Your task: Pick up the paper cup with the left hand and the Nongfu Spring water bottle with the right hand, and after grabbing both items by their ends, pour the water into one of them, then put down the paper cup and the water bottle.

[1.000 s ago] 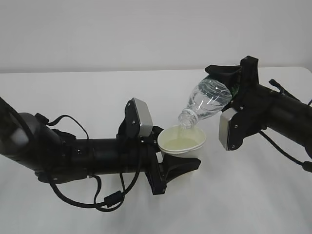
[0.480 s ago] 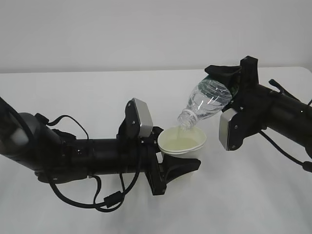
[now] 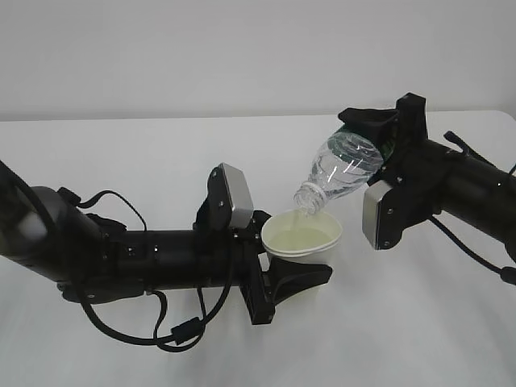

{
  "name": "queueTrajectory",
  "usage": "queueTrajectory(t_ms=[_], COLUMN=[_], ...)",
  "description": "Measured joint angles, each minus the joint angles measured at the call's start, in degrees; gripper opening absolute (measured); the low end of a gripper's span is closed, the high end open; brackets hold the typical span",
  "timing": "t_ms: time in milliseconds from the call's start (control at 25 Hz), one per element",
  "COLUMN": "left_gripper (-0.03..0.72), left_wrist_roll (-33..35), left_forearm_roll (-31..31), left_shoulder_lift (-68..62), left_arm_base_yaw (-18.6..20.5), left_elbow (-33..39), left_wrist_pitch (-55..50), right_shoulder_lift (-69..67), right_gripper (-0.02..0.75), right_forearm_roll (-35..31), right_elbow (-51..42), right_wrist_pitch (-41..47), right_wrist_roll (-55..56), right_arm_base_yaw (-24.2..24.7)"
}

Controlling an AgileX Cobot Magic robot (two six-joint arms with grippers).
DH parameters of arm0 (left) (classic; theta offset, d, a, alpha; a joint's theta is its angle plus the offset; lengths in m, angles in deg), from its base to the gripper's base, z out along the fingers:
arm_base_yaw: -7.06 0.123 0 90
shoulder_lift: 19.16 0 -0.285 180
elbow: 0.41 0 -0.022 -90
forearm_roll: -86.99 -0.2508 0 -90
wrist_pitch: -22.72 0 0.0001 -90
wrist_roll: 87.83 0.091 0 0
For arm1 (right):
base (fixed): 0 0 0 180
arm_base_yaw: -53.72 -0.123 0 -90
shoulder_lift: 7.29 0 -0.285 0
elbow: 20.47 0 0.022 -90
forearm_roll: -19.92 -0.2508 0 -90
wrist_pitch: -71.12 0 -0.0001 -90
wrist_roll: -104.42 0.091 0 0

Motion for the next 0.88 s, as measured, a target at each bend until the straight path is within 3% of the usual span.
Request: queueTrajectory(t_ms=[880], left_gripper=[0.435], left_wrist_roll=[0.0], left_forearm_roll=[0.0], left_shoulder_lift=[0.0], left_arm_base_yaw=[0.0], left_elbow=[0.1], left_wrist_pitch=[0.0], right_shoulder_lift=[0.0], right_gripper=[0.41], right_forearm_roll=[0.0], right_elbow=[0.0], right_wrist_pitch=[-0.1], right_wrist_roll=[2.9], right_arm_base_yaw=[0.0])
